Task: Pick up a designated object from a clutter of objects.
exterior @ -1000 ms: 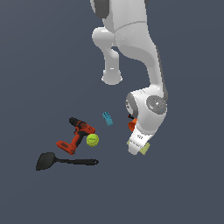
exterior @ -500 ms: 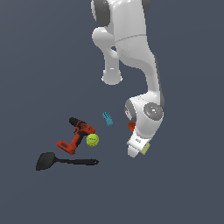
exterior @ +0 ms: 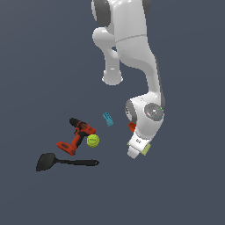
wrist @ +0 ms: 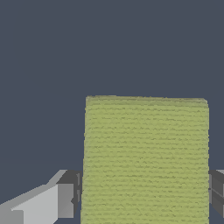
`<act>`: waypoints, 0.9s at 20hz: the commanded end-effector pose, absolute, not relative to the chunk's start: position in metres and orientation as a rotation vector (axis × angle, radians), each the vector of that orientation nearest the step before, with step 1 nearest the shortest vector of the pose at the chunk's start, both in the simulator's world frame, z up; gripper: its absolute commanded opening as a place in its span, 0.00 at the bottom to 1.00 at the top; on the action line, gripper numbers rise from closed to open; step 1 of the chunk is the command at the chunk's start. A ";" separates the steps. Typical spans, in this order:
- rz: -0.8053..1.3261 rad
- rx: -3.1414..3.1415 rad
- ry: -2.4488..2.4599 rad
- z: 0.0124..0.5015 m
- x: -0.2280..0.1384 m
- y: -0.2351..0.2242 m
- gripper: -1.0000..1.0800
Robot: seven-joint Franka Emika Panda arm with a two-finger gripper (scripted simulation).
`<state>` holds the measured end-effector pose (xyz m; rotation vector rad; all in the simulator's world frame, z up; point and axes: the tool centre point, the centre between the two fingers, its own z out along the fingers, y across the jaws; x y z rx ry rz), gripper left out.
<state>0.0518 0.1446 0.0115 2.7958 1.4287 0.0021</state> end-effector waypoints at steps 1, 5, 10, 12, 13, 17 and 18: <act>0.002 2.796 1.429 0.011 0.052 0.145 0.00; 0.002 2.796 1.429 0.017 0.052 0.145 0.00; 0.002 2.795 1.430 0.037 0.054 0.148 0.00; 0.002 2.795 1.430 0.051 0.055 0.150 0.00; 0.002 2.795 1.430 0.058 0.056 0.151 0.00; 0.001 2.795 1.431 0.093 0.059 0.156 0.00; 0.001 2.795 1.431 0.104 0.060 0.158 0.00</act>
